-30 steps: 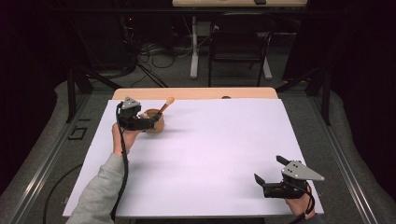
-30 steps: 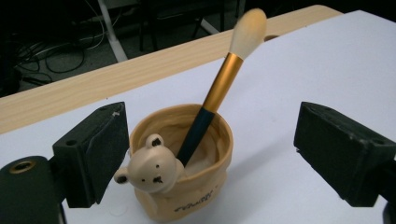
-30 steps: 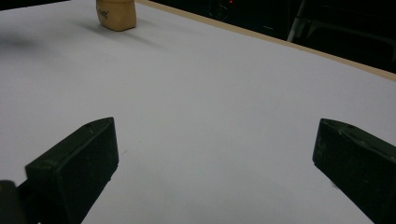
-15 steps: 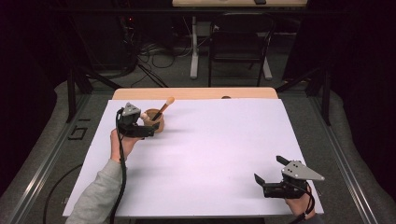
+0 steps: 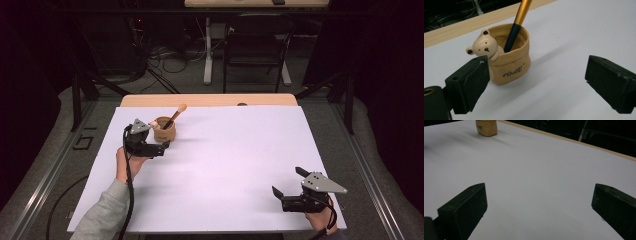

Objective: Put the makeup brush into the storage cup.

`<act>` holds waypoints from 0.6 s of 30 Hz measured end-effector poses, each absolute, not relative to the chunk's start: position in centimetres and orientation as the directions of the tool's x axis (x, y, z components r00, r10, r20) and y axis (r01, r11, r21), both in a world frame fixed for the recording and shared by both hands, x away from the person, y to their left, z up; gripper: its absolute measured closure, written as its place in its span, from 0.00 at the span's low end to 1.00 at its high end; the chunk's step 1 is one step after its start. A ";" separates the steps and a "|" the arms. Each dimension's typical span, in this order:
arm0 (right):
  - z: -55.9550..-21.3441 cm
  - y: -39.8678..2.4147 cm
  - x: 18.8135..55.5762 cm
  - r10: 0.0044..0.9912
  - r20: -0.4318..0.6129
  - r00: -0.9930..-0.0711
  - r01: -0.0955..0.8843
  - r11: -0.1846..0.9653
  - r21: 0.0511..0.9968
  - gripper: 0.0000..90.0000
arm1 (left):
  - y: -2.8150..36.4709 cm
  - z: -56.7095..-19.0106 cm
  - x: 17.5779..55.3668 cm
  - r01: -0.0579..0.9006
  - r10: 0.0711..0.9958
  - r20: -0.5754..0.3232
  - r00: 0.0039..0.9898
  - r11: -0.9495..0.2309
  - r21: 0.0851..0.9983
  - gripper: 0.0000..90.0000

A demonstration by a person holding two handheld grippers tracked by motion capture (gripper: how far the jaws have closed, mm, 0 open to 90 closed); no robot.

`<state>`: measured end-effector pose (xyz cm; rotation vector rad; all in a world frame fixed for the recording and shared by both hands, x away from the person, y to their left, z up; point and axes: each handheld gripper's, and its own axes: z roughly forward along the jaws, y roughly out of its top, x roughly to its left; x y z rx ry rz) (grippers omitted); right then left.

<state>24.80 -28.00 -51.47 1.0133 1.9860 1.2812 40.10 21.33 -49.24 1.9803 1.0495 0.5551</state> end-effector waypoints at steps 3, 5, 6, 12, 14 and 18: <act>-51.5 -28.0 24.9 0.831 -0.052 -0.554 0.299 0.257 0.919 0.00 | 21.3 -49.3 39.5 0.473 0.827 0.019 0.562 -0.340 0.813 0.07; -51.5 -28.0 24.9 0.830 -0.052 -0.555 0.302 0.259 0.918 0.00 | 21.3 -49.5 39.1 0.475 0.826 0.017 0.563 -0.340 0.812 0.07; -51.5 -28.0 24.9 0.831 -0.051 -0.554 0.303 0.259 0.917 0.00 | 21.3 -49.6 38.8 0.475 0.826 0.014 0.563 -0.338 0.812 0.06; -51.6 -28.0 25.0 0.832 -0.043 -0.552 0.331 0.266 0.905 0.00 | 21.2 -50.0 37.7 0.476 0.817 0.028 0.575 -0.362 0.801 0.06; -51.7 -27.9 25.1 0.833 -0.037 -0.552 0.333 0.261 0.906 0.00 | 21.2 -50.1 37.4 0.477 0.817 0.026 0.576 -0.362 0.801 0.06; -51.7 -27.9 25.1 0.833 -0.039 -0.552 0.337 0.266 0.903 0.00 | 21.4 -50.3 36.8 0.477 0.819 0.028 0.574 -0.362 0.801 0.05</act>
